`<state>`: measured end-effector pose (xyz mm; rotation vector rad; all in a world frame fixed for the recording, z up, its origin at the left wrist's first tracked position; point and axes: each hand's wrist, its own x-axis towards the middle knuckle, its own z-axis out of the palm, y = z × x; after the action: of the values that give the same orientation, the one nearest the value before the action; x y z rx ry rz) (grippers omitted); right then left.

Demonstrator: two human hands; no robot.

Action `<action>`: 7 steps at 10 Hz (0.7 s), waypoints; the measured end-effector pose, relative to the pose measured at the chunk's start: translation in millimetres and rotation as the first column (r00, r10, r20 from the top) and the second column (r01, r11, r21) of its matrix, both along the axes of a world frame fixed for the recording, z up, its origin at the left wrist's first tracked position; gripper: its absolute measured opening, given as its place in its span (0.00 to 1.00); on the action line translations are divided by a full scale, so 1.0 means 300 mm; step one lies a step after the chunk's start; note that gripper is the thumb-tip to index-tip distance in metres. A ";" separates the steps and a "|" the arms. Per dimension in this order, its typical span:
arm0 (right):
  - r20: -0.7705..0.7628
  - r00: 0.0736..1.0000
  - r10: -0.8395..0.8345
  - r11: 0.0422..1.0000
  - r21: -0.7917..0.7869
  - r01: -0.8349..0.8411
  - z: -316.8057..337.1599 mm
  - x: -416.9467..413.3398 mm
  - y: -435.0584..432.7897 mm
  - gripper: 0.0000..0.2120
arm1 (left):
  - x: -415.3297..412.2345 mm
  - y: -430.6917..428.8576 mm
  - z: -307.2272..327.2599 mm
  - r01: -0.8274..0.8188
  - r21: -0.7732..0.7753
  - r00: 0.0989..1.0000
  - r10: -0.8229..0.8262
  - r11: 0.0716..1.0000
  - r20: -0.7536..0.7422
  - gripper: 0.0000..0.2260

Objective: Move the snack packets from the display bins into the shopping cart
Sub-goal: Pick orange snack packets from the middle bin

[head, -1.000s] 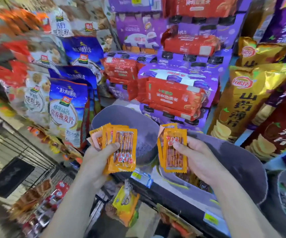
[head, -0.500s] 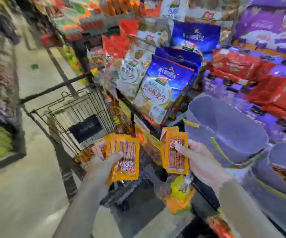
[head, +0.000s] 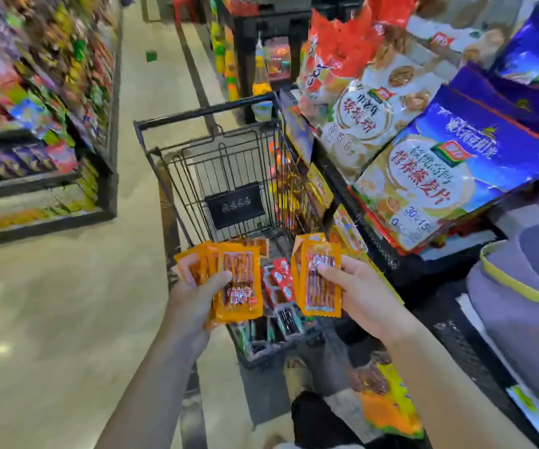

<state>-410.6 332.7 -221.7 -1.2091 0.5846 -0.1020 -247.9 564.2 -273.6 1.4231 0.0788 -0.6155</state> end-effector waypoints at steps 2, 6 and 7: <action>-0.073 0.993 0.091 0.995 0.057 -0.087 -0.132 0.294 -0.127 0.08 | 0.193 -0.100 -0.006 -0.124 -0.003 0.992 0.124 0.992 -0.025 0.16; -0.200 0.975 0.099 0.981 0.181 -0.063 -0.532 0.923 -0.432 0.11 | 0.664 -0.481 -0.294 -0.241 0.129 0.935 0.266 0.962 -0.235 0.17; -0.254 0.963 0.086 0.981 0.189 -0.037 -0.689 1.049 -0.454 0.10 | 0.765 -0.536 -0.474 -0.266 0.178 0.907 0.309 0.947 -0.286 0.18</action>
<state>-96.0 196.5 -428.3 -1.0677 0.7690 0.1644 -18.3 403.3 -415.9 1.3992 0.5827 -0.5906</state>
